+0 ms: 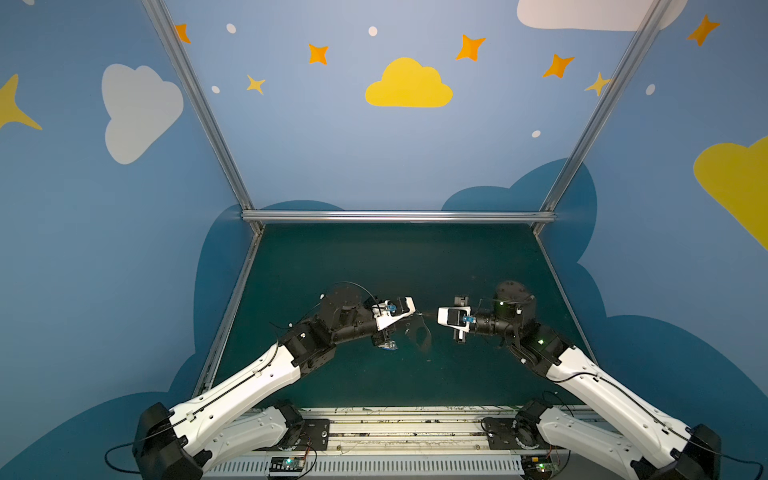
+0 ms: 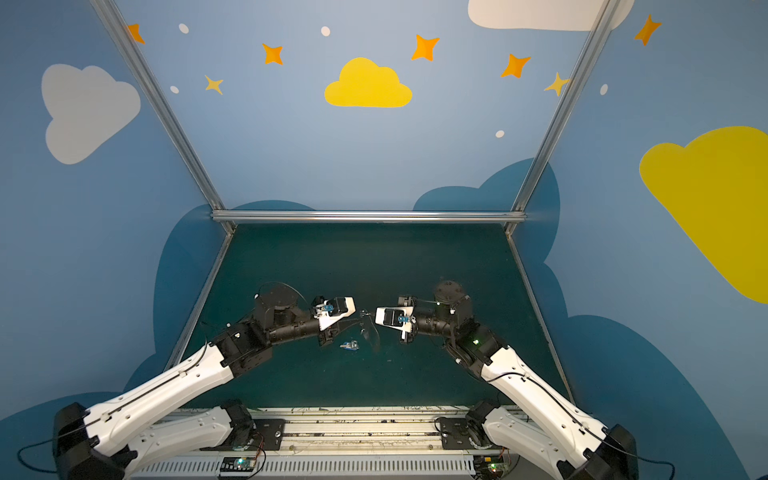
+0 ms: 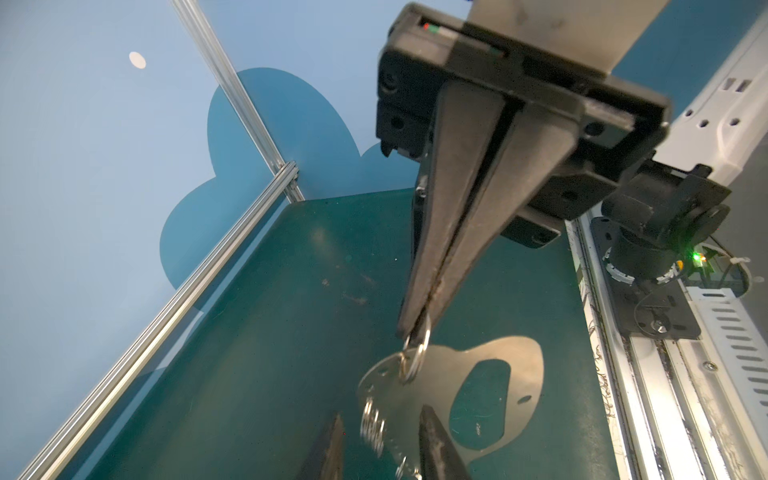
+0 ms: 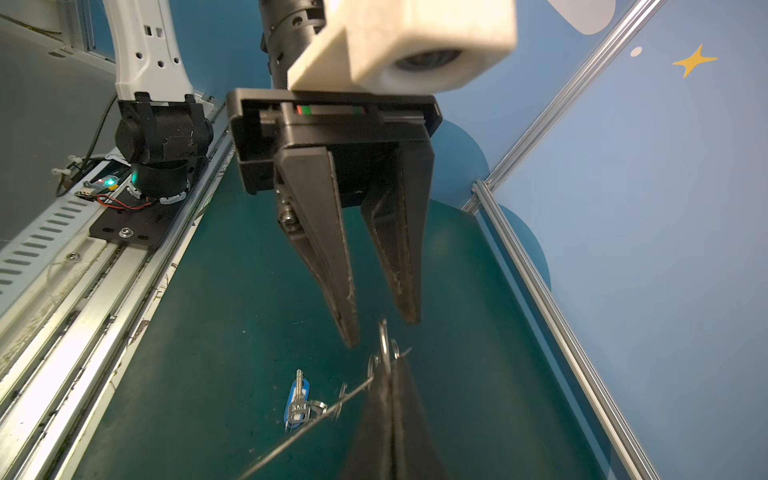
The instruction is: Put the keys on the keyring
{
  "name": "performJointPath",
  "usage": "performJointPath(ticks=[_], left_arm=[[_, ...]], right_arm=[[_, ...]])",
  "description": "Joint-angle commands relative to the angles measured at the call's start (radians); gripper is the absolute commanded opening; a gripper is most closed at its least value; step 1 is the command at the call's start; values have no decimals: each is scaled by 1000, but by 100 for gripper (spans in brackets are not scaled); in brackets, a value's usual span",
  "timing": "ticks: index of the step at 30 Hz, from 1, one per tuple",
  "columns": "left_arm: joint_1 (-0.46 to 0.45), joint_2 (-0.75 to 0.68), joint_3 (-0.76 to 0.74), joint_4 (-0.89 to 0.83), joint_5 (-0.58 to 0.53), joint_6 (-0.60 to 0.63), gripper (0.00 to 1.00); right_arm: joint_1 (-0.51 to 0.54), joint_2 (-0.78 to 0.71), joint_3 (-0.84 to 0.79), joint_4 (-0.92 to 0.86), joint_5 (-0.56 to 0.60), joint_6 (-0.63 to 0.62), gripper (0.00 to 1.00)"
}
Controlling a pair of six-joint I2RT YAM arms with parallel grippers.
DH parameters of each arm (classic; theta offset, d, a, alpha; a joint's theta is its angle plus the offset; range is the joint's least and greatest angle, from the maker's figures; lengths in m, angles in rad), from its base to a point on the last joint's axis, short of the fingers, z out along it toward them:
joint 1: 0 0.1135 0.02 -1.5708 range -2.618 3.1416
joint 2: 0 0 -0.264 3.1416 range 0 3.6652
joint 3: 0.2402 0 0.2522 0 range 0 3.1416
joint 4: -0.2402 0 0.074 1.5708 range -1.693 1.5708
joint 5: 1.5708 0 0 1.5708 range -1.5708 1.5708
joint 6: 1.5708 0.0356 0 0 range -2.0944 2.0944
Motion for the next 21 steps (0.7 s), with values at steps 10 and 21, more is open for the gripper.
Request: performJointPath(ticks=[10,21], left_arm=[[41,-27,-35,-124,-149,-216,48],[82,82,-51,-321,-251,-446,68]], right_arm=[[-42,-11,57,-150,41,-120,0],[-62,-88,27,-256,113,-164,0]])
